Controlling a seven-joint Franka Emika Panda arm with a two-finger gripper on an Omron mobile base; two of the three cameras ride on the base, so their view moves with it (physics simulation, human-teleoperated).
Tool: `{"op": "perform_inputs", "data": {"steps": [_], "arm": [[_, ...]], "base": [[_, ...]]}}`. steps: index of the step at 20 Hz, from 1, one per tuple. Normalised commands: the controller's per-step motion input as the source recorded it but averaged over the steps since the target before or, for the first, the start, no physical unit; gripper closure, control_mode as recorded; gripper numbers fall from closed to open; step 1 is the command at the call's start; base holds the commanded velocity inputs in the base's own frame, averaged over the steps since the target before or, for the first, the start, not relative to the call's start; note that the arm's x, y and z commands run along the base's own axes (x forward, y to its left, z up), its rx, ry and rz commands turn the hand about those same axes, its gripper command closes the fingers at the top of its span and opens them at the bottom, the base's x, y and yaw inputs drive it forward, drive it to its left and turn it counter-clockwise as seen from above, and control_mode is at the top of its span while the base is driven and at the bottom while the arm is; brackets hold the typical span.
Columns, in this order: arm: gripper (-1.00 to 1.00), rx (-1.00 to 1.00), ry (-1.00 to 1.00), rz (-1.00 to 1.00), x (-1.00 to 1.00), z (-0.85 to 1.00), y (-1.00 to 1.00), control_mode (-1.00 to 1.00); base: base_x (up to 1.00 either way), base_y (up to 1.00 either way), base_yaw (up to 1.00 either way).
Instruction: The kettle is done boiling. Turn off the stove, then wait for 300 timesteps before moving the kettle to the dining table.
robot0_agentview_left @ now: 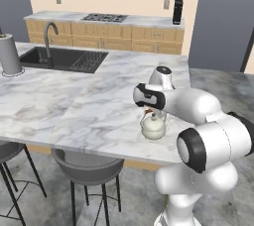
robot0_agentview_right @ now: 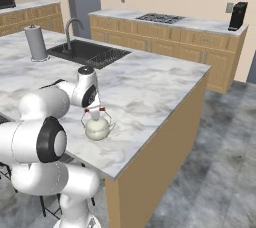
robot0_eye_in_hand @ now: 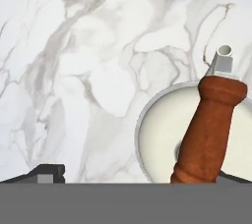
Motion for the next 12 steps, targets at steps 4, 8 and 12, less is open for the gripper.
{"op": "perform_inputs", "data": {"steps": [4, 8, 12], "arm": [[-1.0, 0.04, 0.01, -0.05, 0.24, -0.19, 0.0, -1.0], [-1.0, 0.05, 0.0, -0.03, 0.06, -0.13, -0.01, -1.0], [-1.0, 0.07, 0.0, -0.03, -0.19, -0.01, -0.06, -1.0]], "base": [[0.0, 0.0, 0.0], [0.0, 0.0, 0.0], [0.0, 0.0, 0.0]]}}
